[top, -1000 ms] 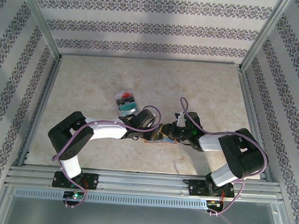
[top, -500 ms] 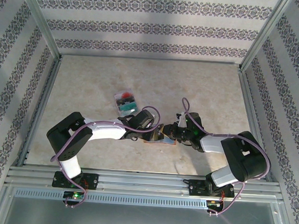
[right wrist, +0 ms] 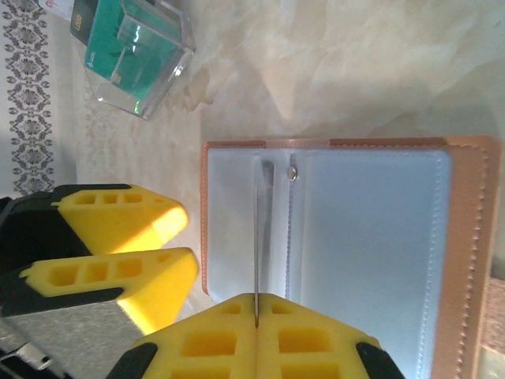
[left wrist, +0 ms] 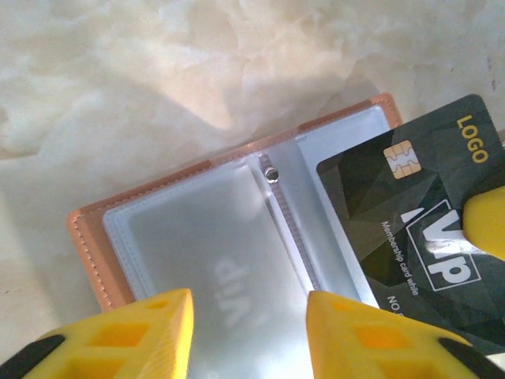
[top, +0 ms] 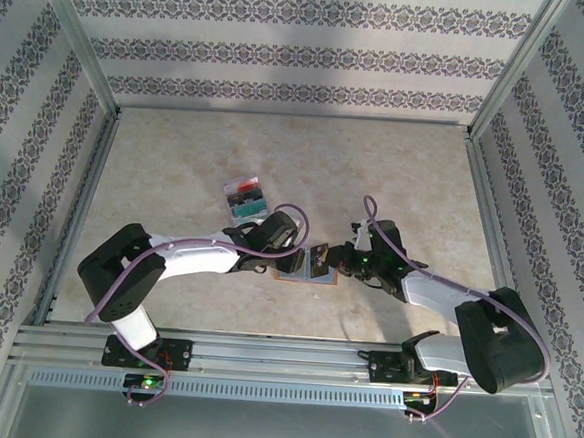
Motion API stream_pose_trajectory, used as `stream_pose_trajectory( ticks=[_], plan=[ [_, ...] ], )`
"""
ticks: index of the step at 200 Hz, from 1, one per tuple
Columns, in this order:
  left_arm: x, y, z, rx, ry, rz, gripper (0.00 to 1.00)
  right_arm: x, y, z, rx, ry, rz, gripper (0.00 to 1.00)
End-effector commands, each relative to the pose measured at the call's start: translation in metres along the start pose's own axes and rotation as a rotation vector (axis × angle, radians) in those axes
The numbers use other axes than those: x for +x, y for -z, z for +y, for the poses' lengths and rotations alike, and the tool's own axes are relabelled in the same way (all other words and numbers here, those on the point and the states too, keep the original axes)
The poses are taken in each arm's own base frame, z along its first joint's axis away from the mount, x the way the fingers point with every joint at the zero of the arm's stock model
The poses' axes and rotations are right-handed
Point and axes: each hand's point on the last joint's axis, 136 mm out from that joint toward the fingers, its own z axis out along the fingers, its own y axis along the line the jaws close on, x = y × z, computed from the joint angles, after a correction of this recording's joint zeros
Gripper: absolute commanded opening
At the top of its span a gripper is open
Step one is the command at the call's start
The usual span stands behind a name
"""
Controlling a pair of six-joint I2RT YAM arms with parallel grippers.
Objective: Take the credit cards out of the card holder
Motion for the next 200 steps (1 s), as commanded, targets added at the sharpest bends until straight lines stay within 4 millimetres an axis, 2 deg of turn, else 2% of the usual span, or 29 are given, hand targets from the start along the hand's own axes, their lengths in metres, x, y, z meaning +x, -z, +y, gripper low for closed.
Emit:
stream_pose_trajectory(
  ticks=[1,28,59,75,104,147,200],
  plan=[
    [-0.014,0.016,0.004,-0.028,0.002,-0.045,0.49,-0.008,0.010,0.000,0.043,0.042,-0.026,0.05],
    [-0.028,0.030,0.003,-0.018,-0.003,-0.093,0.58,-0.010,0.020,0.003,0.052,0.071,-0.043,0.05],
    [-0.044,0.047,-0.001,0.003,-0.043,-0.153,0.61,-0.012,0.029,0.013,0.035,0.114,-0.058,0.06],
    [-0.050,0.056,-0.006,0.028,-0.071,-0.182,0.65,-0.013,0.033,0.022,0.011,0.147,-0.056,0.06],
    [-0.060,0.072,-0.013,0.082,-0.125,-0.194,0.66,-0.010,0.039,0.043,-0.059,0.209,-0.035,0.06],
    [-0.064,0.093,-0.032,0.284,-0.204,-0.167,0.66,-0.006,0.046,0.073,-0.170,0.285,-0.003,0.06],
    [-0.055,0.103,-0.047,0.409,-0.302,-0.088,0.67,0.013,0.052,0.116,-0.329,0.420,0.068,0.06]
  ],
)
